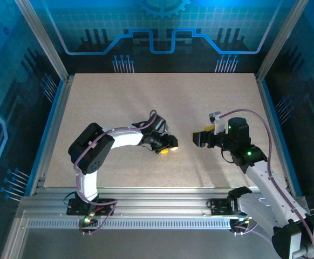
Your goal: Insert wireless bluetooth earbuds into charging case
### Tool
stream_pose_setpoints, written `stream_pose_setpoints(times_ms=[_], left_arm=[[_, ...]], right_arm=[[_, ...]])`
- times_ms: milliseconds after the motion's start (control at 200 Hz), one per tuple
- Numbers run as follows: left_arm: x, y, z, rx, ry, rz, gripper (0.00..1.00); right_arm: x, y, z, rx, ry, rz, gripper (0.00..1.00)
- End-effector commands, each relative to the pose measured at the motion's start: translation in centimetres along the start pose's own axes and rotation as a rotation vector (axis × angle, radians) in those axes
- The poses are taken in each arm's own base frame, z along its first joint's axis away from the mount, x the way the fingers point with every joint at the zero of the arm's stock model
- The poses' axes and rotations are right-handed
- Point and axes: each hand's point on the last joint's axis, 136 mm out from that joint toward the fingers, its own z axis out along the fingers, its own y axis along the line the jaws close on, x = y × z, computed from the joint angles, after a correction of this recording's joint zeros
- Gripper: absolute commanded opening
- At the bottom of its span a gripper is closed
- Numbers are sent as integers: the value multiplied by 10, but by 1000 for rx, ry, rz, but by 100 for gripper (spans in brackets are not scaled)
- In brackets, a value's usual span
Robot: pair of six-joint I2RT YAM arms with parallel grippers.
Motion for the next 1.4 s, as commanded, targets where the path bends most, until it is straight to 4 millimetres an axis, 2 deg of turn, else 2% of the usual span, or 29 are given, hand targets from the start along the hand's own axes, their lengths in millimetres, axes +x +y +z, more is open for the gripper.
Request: stream_pose_setpoints(times_ms=[0, 25, 75, 90, 145, 185, 280, 415, 500, 550, 655, 730, 780, 850, 880, 920, 1015, 1041, 1101, 1176, 1211, 1266, 1311, 1396], left_arm=[[0, 7, -28, -87, -38, 10, 73], [-1, 7, -34, -102, -55, 23, 77], [-6, 5, -52, -132, -104, 61, 96], [-7, 5, -57, -143, -118, 72, 99], [-17, 6, -83, -192, -201, 118, 99], [-25, 8, -103, -229, -271, 153, 99], [-49, 23, -161, -353, -484, 226, 99], [-80, 64, -253, -553, -895, 266, 99], [-88, 88, -288, -651, -1105, 341, 99], [-90, 110, -299, -720, -1191, 335, 99], [-94, 158, -299, -794, -1198, 268, 99], [-100, 176, -299, -843, -1205, 271, 99], [-103, 186, -296, -857, -1224, 272, 99], [-105, 202, -282, -857, -1201, 274, 99], [-109, 201, -287, -871, -1224, 278, 99], [-112, 201, -283, -844, -1214, 301, 99], [-119, 191, -283, -752, -1340, 405, 99], [-120, 198, -279, -745, -1344, 380, 99], [-122, 189, -278, -728, -1374, 443, 99], [-122, 195, -272, -668, -1323, 421, 99], [-125, 205, -259, -619, -1261, 413, 99], [-137, 206, -265, -618, -1291, 411, 99], [-137, 213, -258, -614, -1203, 361, 99], [-140, 219, -263, -586, -1221, 337, 99]], right_arm=[[-4, -17, -4, 92, -21, 10, 80], [-5, -22, -4, 117, -25, 8, 81], [-8, -31, -4, 165, -35, -2, 84], [-8, -35, -4, 181, -39, -5, 85], [-10, -49, -4, 245, -53, -16, 91], [-11, -59, -4, 292, -63, -24, 100], [-13, -88, -5, 407, -95, -39, 100], [-14, -127, -6, 534, -179, -71, 100], [-9, -148, -5, 583, -224, -75, 100], [-6, -158, -2, 607, -245, -75, 100], [7, -178, 12, 640, -212, -74, 100], [13, -187, 23, 653, -181, -82, 100], [11, -192, 25, 668, -172, -84, 100], [3, -192, 28, 665, -195, -127, 100], [1, -193, 28, 666, -207, -143, 100], [-1, -193, 30, 665, -223, -161, 100], [-8, -194, 38, 638, -255, -154, 100], [-5, -191, 45, 604, -248, -173, 100], [4, -193, 59, 577, -230, -195, 100], [14, -192, 70, 554, -181, -215, 100], [8, -188, 72, 536, -199, -237, 100], [11, -187, 73, 529, -175, -227, 100], [11, -191, 73, 520, -175, -208, 100], [10, -191, 73, 517, -176, -206, 100]])
